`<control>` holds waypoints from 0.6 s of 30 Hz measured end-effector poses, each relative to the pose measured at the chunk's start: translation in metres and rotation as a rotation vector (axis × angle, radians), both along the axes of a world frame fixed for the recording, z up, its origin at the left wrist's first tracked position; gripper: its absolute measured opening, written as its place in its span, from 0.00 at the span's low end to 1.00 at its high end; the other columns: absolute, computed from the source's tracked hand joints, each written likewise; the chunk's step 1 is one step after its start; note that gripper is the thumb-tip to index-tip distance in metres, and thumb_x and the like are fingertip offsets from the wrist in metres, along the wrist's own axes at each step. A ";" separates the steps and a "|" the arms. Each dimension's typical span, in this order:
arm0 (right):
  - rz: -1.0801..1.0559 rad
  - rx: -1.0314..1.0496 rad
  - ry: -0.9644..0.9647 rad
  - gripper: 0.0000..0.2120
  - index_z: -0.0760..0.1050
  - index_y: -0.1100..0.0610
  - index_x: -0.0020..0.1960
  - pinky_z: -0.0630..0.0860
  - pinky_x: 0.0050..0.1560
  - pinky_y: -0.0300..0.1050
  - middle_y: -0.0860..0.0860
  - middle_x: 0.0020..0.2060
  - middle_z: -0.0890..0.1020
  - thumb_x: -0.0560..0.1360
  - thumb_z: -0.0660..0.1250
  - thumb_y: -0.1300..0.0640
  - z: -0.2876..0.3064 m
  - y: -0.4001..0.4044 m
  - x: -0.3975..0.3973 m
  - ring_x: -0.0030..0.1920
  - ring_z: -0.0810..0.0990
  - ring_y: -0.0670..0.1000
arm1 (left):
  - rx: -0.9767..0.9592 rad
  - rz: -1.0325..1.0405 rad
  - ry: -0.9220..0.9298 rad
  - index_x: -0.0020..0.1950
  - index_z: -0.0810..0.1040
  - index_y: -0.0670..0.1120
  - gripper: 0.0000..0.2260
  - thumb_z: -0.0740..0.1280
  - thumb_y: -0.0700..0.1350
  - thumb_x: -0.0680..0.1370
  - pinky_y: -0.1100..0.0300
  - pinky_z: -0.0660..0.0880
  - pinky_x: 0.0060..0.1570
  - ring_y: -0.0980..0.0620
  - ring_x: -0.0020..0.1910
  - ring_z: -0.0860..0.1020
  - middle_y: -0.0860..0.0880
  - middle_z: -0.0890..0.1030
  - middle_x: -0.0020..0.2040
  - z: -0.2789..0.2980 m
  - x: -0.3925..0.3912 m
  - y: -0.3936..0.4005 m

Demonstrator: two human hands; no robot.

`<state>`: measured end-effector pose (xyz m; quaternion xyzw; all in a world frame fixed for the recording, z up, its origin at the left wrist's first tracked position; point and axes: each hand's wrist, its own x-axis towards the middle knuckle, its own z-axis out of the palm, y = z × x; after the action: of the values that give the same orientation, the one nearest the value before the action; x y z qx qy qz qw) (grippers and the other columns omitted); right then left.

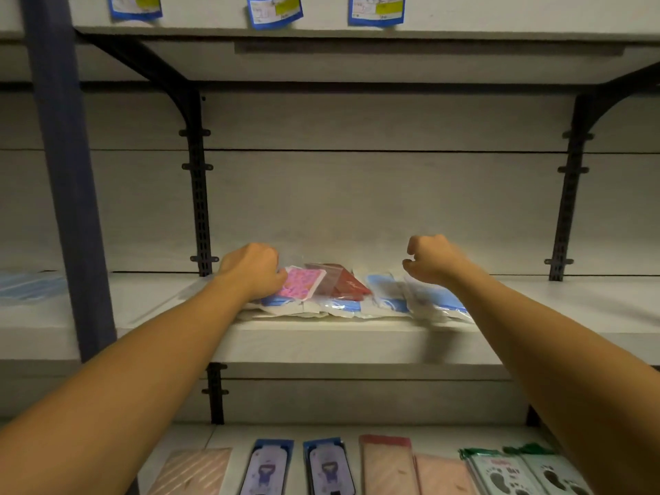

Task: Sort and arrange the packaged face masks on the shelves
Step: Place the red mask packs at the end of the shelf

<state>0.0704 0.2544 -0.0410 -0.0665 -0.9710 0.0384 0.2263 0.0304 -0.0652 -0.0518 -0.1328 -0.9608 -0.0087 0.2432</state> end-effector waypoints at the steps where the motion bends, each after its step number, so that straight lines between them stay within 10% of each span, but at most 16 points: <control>1: 0.015 -0.012 -0.007 0.16 0.76 0.58 0.62 0.79 0.54 0.52 0.57 0.57 0.81 0.78 0.66 0.51 0.001 -0.002 -0.008 0.55 0.79 0.60 | 0.001 0.016 -0.024 0.53 0.79 0.48 0.15 0.63 0.58 0.79 0.52 0.79 0.48 0.46 0.47 0.79 0.47 0.81 0.51 0.002 -0.007 0.003; 7: 0.148 -0.084 -0.078 0.21 0.75 0.59 0.66 0.78 0.60 0.52 0.56 0.61 0.80 0.79 0.68 0.47 0.001 -0.021 -0.047 0.58 0.79 0.58 | 0.146 0.069 -0.375 0.46 0.79 0.46 0.26 0.69 0.70 0.72 0.57 0.73 0.41 0.47 0.43 0.79 0.46 0.81 0.45 0.011 -0.036 0.018; 18: 0.286 -0.405 -0.481 0.31 0.76 0.62 0.60 0.83 0.54 0.53 0.56 0.50 0.83 0.71 0.74 0.37 0.003 -0.046 -0.077 0.48 0.84 0.57 | 0.502 0.186 -0.457 0.45 0.76 0.42 0.21 0.84 0.50 0.65 0.55 0.78 0.41 0.45 0.45 0.80 0.44 0.82 0.46 0.021 -0.028 0.019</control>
<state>-0.0070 0.2085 -0.0383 0.0195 -0.9688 0.2448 -0.0347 0.0028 -0.0465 -0.0310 0.0248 -0.9663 -0.2521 0.0466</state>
